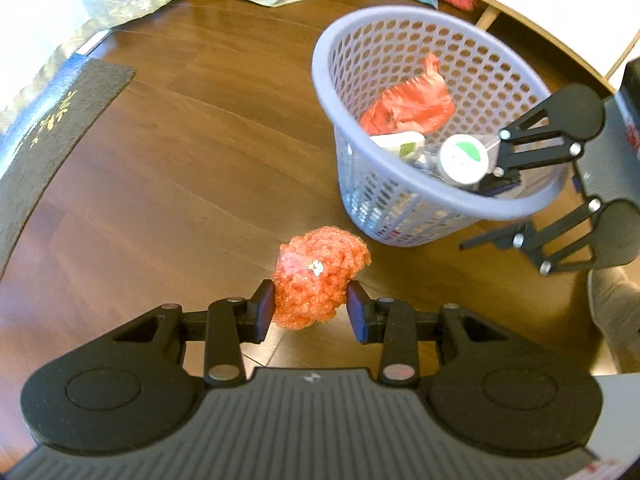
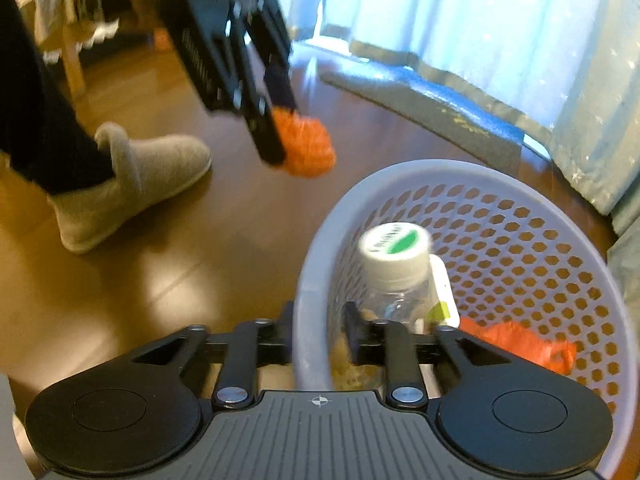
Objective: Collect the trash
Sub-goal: 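Lower the wastebasket to the floor with the right tool while the left gripper carries the scrubber over it, then hold the scrubber over the wastebasket and open the left gripper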
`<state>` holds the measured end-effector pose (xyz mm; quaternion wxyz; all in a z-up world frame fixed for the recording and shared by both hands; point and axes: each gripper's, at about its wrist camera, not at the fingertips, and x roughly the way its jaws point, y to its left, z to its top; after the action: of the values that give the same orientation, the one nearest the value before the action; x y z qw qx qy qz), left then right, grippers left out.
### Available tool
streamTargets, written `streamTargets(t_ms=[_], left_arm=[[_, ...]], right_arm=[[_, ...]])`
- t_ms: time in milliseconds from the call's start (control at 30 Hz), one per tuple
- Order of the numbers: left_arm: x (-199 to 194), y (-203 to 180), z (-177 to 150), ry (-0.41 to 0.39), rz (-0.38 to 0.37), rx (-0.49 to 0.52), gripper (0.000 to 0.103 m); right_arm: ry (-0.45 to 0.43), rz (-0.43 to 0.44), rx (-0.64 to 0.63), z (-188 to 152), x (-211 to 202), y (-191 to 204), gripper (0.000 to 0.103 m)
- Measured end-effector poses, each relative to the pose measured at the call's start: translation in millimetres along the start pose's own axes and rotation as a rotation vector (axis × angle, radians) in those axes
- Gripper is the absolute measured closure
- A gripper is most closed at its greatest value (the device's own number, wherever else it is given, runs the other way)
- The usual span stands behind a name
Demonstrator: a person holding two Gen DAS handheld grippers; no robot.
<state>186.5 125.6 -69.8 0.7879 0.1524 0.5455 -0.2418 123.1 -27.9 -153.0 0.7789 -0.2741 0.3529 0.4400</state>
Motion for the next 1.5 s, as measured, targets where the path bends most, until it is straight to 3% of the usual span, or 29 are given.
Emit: streamTargets(t_ms=[100,433,667,933,1067,1167,1300,1500], left_arm=[[-7.4,1.6,7.1,-0.009,-0.002,-0.026,0.070],[-47.3,-13.9,15.2,-0.074,0.014,-0.094,0.070],[-49.0,-25.4,30.7,-0.105,0.005,-0.101,0.070],[-66.1,-30.9,48.7,-0.172,-0.001,-0.138,0.070],[-79.9,-38.1,52.2,-0.217,-0.012,-0.155,0.070],[-88.8,-45.5,53.3,-0.244,-0.032,-0.168,0.070],[-101.7,-55.3,55.5,-0.289,-0.051,-0.184,0.070],[-108.0,-69.2,62.7,-0.319,-0.064,-0.209,0.070]], right_arm=[[0.020,0.011,-0.038,-1.0,-5.6,3.7,0.053],[0.015,0.069,-0.117,12.2,-46.8,-3.8,0.052],[0.092,0.048,-0.189,12.2,-80.5,-17.1,0.052],[0.151,-0.022,-0.058,32.6,-115.9,-23.3,0.052],[0.214,-0.108,0.020,46.0,-132.9,-21.4,0.052],[0.222,-0.212,0.186,56.4,-149.8,-24.4,0.052],[0.205,-0.260,0.406,61.4,-167.5,-28.5,0.052],[0.217,-0.353,0.539,63.6,-179.0,-34.2,0.052]])
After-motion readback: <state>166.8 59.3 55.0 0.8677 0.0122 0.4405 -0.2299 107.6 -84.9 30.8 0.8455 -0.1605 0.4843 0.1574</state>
